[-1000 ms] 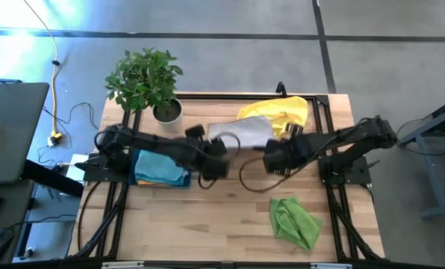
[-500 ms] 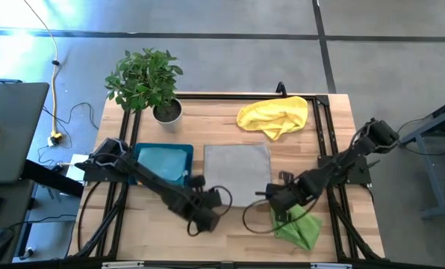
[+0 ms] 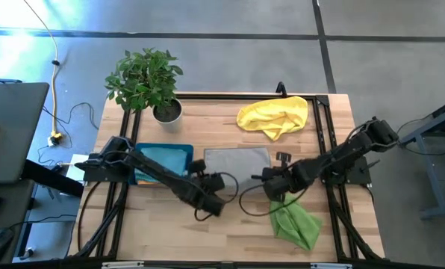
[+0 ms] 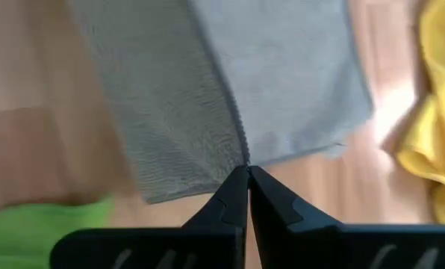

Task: Fold microfiber towels
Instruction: Fold the gray towel on the table

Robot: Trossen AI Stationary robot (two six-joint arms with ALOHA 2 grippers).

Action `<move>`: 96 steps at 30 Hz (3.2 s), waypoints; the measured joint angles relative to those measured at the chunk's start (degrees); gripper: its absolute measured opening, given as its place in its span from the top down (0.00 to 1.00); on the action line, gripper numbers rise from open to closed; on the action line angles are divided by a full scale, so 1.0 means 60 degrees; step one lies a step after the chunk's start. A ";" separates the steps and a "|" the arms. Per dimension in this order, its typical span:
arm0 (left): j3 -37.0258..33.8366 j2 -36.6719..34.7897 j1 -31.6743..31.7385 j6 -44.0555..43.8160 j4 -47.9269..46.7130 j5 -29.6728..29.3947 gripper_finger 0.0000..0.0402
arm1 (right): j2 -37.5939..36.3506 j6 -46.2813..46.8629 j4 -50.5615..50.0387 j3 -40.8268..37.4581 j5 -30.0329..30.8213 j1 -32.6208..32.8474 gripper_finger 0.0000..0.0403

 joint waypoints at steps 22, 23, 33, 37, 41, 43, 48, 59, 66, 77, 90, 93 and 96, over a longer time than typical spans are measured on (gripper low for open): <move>-0.0007 0.1168 0.2507 0.0115 -0.0274 -0.1146 1.00 | 0.0010 -0.2633 0.2079 -0.1136 0.0632 -0.3146 1.00; -0.0007 0.1196 0.2568 0.0198 -0.0283 -0.1165 1.00 | 0.0012 -0.2668 0.2117 -0.1136 0.0572 -0.3248 1.00; -0.0007 0.1211 0.2916 0.0891 -0.0227 -0.1106 1.00 | 0.0065 -0.2730 0.2092 -0.1137 0.0067 -0.3811 1.00; -0.0004 0.1211 0.3037 0.0895 -0.0205 -0.1136 1.00 | 0.0065 -0.2700 0.1935 -0.1137 -0.0447 -0.3919 0.97; -0.0006 0.1211 0.3163 0.0902 -0.0206 -0.1075 0.97 | 0.0065 -0.2731 0.1716 -0.1137 -0.0342 -0.3911 0.85; -0.0004 0.1211 0.3178 0.0913 -0.0224 -0.0975 0.94 | 0.0065 -0.2738 0.1495 -0.1124 -0.0274 -0.3885 0.77; -0.0004 0.1211 0.3182 0.1143 -0.0249 -0.0946 0.81 | 0.0065 -0.2196 0.0883 -0.0828 -0.0475 -0.3844 0.63; 0.0004 0.1153 0.2488 0.2572 -0.0457 0.1604 0.72 | 0.0061 -0.1855 0.3027 -0.1848 -0.1433 -0.3041 0.63; 0.0004 0.1153 0.1737 0.2858 -0.0512 0.2578 0.74 | 0.0037 -0.1436 0.3851 -0.2902 -0.2419 -0.2858 0.63; 0.0078 0.1153 0.0347 0.1825 -0.0367 0.3495 0.74 | -0.0662 -0.1309 0.2243 -0.2849 -0.2653 -0.2530 0.63; 0.0168 0.1149 0.1147 0.3052 0.0132 0.0948 0.74 | -0.2273 0.1353 0.1567 -0.2685 -0.1982 -0.1809 0.63; 0.0164 0.1149 0.1506 0.4116 0.0993 0.1371 0.75 | -0.2267 0.2190 0.1086 -0.2685 -0.1774 -0.1403 0.63; 0.0164 0.1149 0.1785 0.5135 0.1878 0.1753 0.76 | -0.2267 0.3084 0.0344 -0.2685 -0.1372 -0.0933 0.63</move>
